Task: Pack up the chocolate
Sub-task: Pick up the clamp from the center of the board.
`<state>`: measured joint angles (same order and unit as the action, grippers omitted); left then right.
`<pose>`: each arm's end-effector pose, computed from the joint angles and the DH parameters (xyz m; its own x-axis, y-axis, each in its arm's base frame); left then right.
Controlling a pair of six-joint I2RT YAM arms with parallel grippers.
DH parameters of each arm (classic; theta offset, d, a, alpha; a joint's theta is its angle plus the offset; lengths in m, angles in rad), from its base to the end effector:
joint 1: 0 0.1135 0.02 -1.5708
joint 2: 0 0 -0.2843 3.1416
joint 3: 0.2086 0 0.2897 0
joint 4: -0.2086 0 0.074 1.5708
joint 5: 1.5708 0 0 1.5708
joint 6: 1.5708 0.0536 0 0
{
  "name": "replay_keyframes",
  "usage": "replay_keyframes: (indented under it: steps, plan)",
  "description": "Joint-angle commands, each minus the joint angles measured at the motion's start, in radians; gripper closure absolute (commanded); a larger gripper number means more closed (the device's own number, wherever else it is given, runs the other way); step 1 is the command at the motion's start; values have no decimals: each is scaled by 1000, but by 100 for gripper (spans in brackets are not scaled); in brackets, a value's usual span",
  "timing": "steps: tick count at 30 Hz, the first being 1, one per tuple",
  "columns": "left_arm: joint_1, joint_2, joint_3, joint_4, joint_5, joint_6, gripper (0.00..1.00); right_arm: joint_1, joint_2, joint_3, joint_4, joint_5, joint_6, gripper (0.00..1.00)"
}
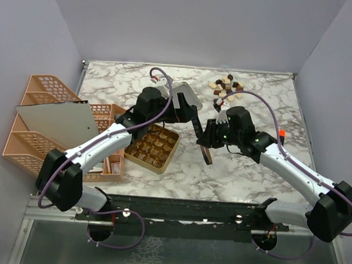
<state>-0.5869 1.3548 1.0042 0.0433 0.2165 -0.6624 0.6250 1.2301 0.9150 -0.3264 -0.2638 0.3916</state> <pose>0.2986 -0.2124 0.3120 -0.6361 -0.2983 -0.7116 0.4060 0.6549 -0.6374 0.2463 0.1949 0.2754 -0.7288 -0.0714 -0.6810 -0.4935 0.7443 0.4500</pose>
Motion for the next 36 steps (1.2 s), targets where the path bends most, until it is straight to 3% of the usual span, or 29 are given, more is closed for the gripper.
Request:
replay_keyframes:
  steps: [1, 6, 11, 22, 31, 36]
  plan:
    - [-16, 67, 47, 1, 25, -21, 1, 9, -19, 29, 37, -24, -2, 67]
    - [-25, 107, 53, -21, -16, -12, 1, 8, -19, 36, 9, 5, -4, 67]
    - [-27, 151, 86, -156, -97, 25, 5, 8, -30, 40, 0, 40, -3, 67]
    - [-27, 161, 86, -259, -122, 59, 13, 8, -18, 74, -71, 163, -5, 66]
    - [-27, 52, 161, -340, -164, 162, 9, 8, 16, 70, -116, 255, 3, 66]
    - [-27, -97, 151, -357, -246, 290, 2, 8, 54, 123, -221, 411, -3, 61]
